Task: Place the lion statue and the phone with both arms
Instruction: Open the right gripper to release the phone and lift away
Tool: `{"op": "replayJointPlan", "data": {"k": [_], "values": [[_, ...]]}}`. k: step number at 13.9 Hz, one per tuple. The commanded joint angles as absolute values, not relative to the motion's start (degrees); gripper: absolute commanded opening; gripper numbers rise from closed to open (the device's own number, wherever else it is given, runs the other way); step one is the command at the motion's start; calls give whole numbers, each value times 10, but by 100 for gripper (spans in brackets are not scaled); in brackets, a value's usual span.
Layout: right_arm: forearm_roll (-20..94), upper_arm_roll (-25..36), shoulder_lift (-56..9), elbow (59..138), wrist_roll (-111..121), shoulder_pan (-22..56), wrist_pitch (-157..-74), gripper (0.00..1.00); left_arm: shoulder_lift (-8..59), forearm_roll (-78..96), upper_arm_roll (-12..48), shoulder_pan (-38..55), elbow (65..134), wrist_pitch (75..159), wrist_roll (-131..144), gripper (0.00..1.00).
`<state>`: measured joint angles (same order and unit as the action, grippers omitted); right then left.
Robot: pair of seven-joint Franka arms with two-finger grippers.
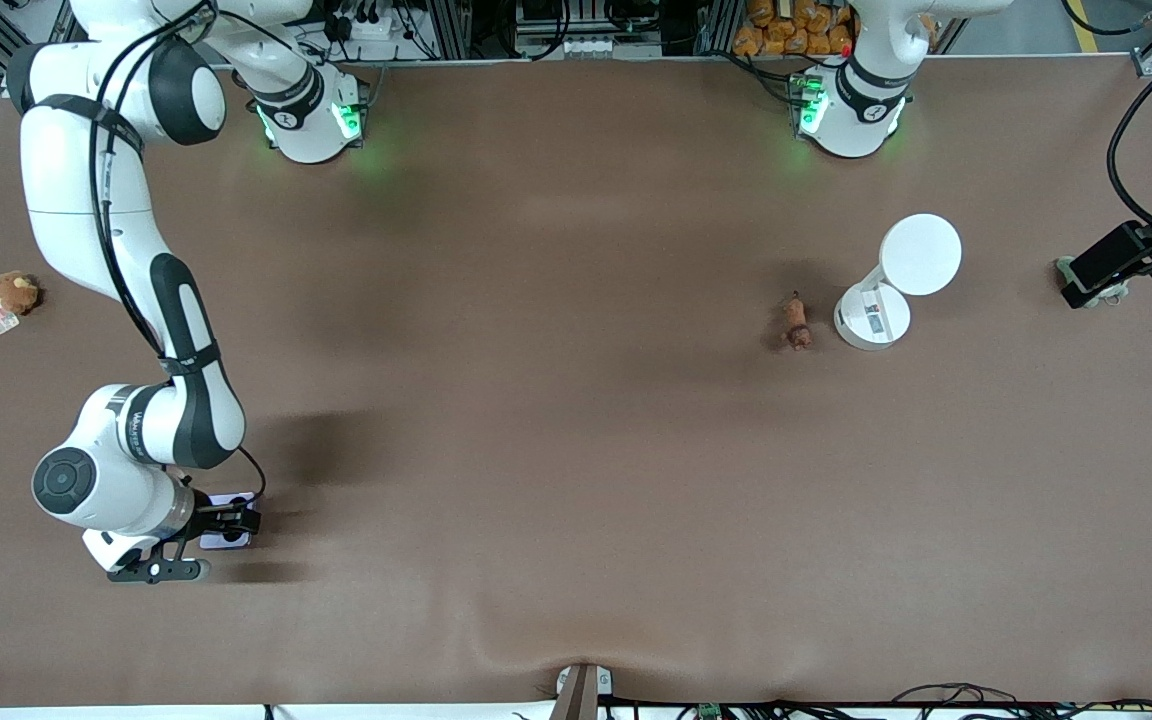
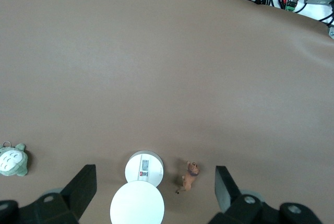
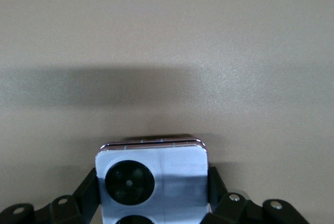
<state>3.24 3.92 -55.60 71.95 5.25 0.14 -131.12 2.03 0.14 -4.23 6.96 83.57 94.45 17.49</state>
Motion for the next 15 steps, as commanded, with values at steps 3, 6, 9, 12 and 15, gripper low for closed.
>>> {"op": "replayJointPlan", "data": {"k": [3, 6, 9, 12, 15], "values": [[34, 32, -549, 742, 64, -7, -1329, 54, 16, 47, -57, 57, 834, 933, 176, 100], [31, 32, -548, 743, 64, -6, -1328, 100, 11, 82, -60, 30, 836, 896, 148, 100], [36, 32, -539, 742, 68, -9, -1318, 100, -3, 85, -57, 11, 852, 901, 85, 100], [36, 31, -501, 737, 68, -7, -1240, 100, -39, 110, -57, 3, 895, 911, 86, 100], [37, 30, -445, 737, 70, -8, -1174, 100, -59, 107, -54, 3, 918, 911, 84, 100]]}}
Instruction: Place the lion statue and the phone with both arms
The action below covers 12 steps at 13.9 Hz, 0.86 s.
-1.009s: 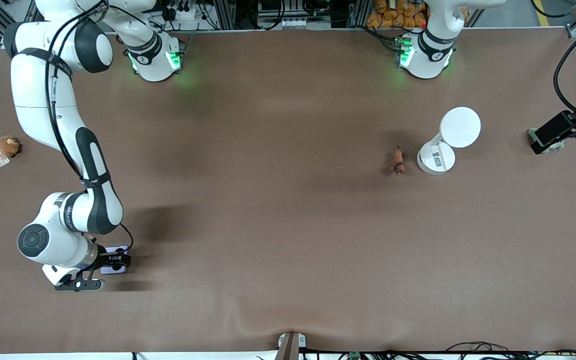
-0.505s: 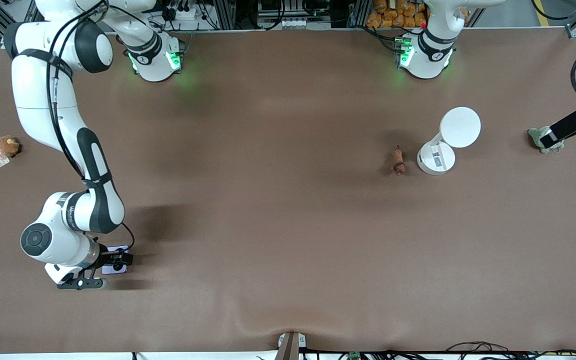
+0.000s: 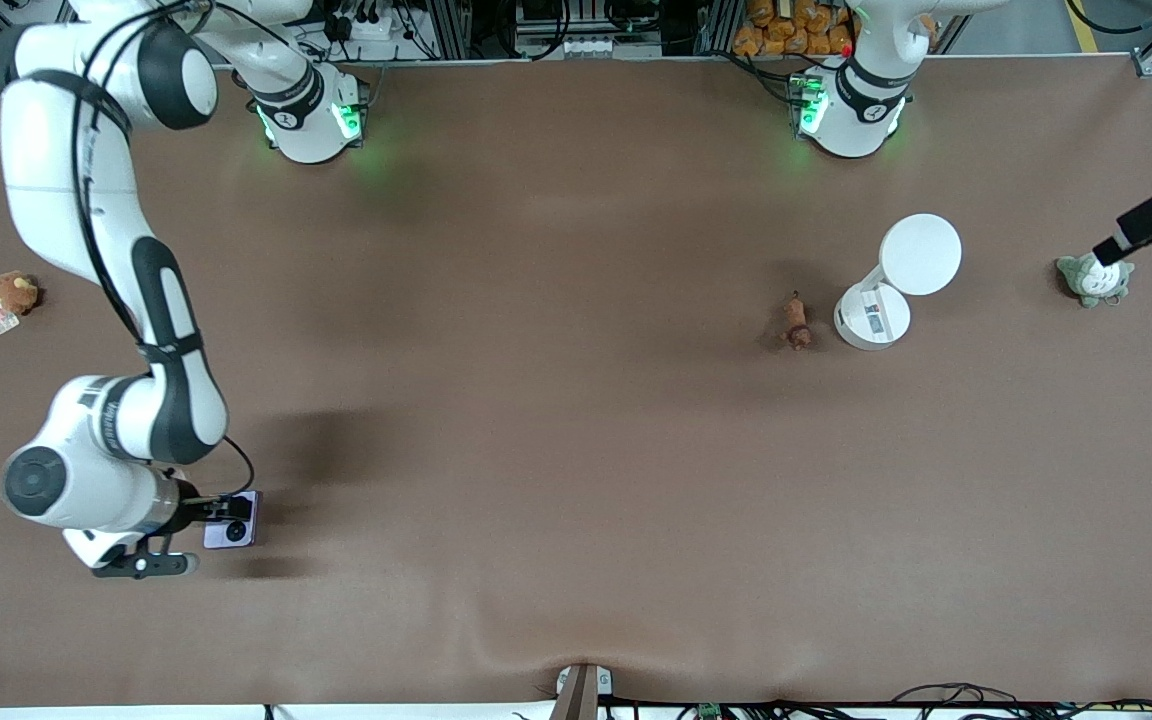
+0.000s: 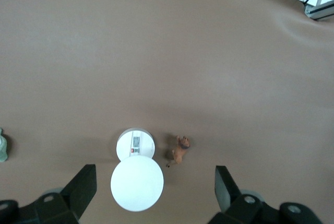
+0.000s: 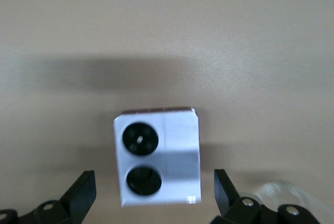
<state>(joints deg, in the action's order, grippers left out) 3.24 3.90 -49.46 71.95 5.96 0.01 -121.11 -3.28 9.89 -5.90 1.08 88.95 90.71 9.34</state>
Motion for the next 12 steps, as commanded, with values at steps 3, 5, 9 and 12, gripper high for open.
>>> {"op": "replayJointPlan", "data": {"k": [3, 5, 9, 12], "values": [[37, 31, -346, 764, 88, -15, -1091, 100, -36, 102, -54, 4, 898, 911, 84, 100], [36, 32, -241, 855, 97, -15, -1085, 100, -21, 104, -59, -7, 861, 905, 84, 100], [35, 33, -72, 1003, 90, -11, -1065, 100, -26, 67, -44, -3, 865, 898, 81, 100], [35, 32, -21, 996, 68, -9, -990, 100, -19, 50, -22, 6, 872, 896, 86, 100]]}}
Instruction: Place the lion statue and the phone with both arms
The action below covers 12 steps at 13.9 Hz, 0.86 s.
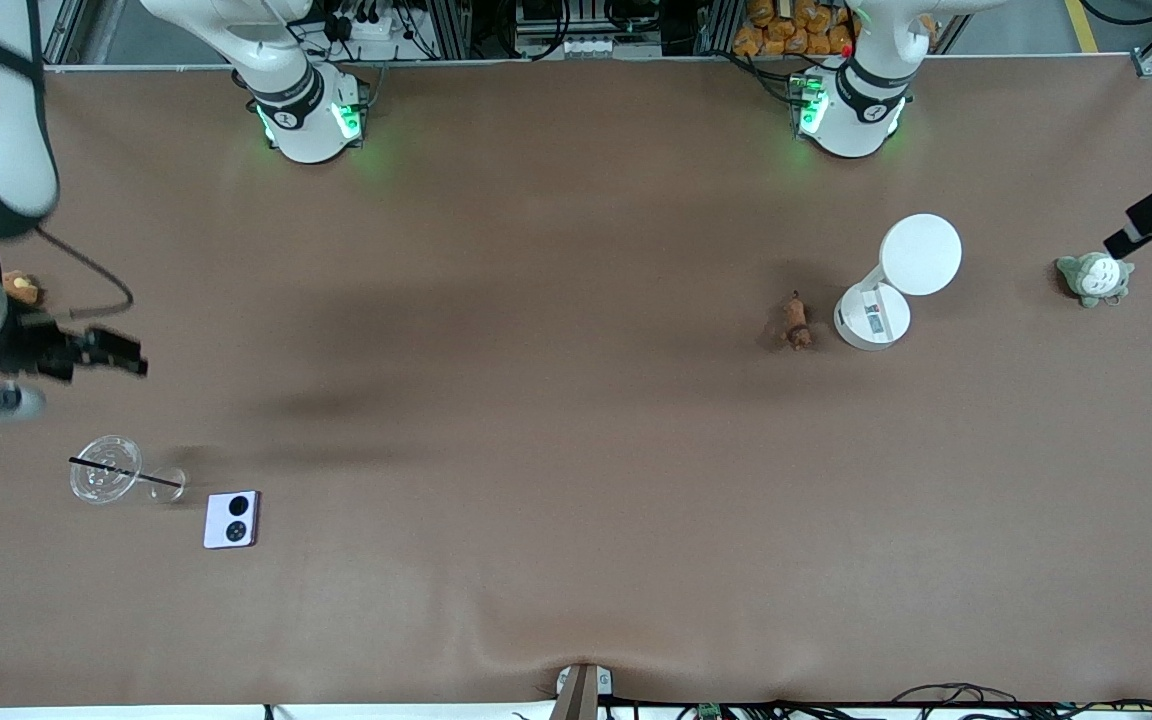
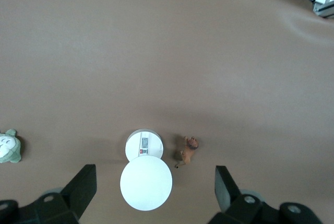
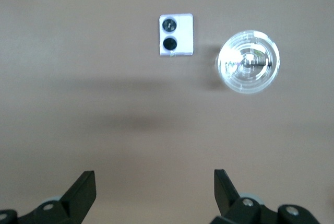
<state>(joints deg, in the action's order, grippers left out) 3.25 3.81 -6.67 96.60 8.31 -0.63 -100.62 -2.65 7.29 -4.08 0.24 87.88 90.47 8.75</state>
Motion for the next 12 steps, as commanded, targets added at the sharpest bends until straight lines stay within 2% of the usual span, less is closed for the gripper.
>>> {"op": "replayJointPlan", "data": {"k": [1, 9, 12], "values": [[34, 31, -17, 987, 56, -9, -967, 100, -18, 40, -17, 4, 868, 899, 85, 100], [25, 32, -17, 864, -38, 28, -820, 100, -10, 15, -15, 7, 866, 897, 84, 100], [25, 37, -15, 852, -30, 21, -799, 100, -11, 17, -9, 5, 867, 904, 77, 100]]}}
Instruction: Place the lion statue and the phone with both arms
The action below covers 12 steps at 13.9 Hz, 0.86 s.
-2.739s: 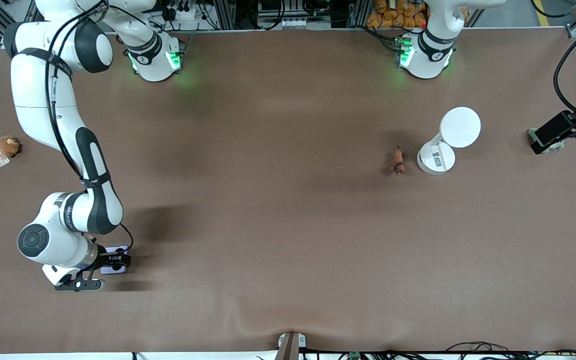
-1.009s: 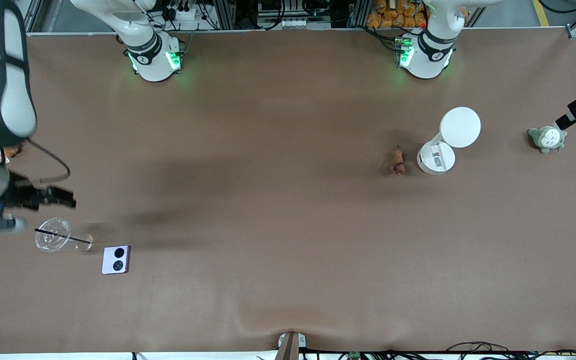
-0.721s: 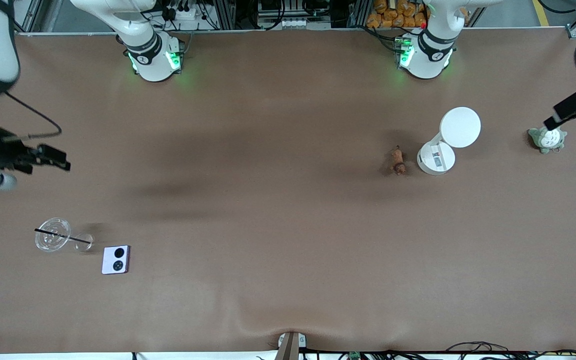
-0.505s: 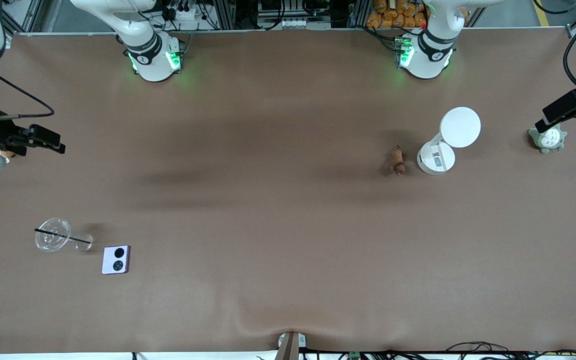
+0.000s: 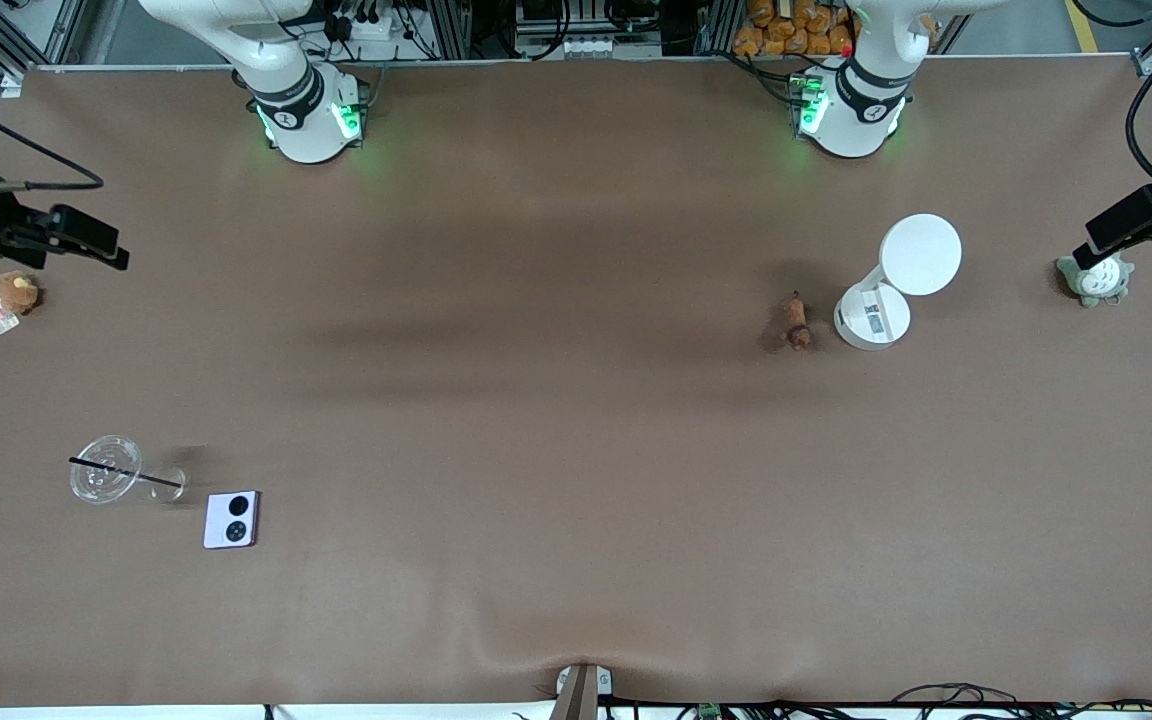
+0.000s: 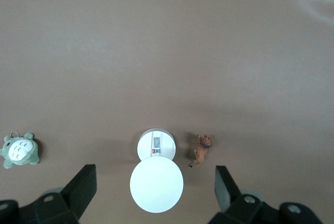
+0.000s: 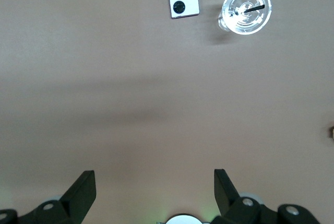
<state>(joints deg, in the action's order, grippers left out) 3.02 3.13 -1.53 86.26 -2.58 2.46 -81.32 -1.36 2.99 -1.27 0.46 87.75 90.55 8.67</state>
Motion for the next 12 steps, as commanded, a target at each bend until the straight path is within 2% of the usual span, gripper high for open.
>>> {"op": "replayJointPlan", "data": {"k": [1, 12], "values": [[22, 38, -14, 852, -20, 20, -799, 100, -11, 16, -9, 5, 868, 904, 76, 100], [1, 38, -4, 852, -2, 19, -801, 100, -11, -1, 0, -1, 872, 906, 32, 100]]}}
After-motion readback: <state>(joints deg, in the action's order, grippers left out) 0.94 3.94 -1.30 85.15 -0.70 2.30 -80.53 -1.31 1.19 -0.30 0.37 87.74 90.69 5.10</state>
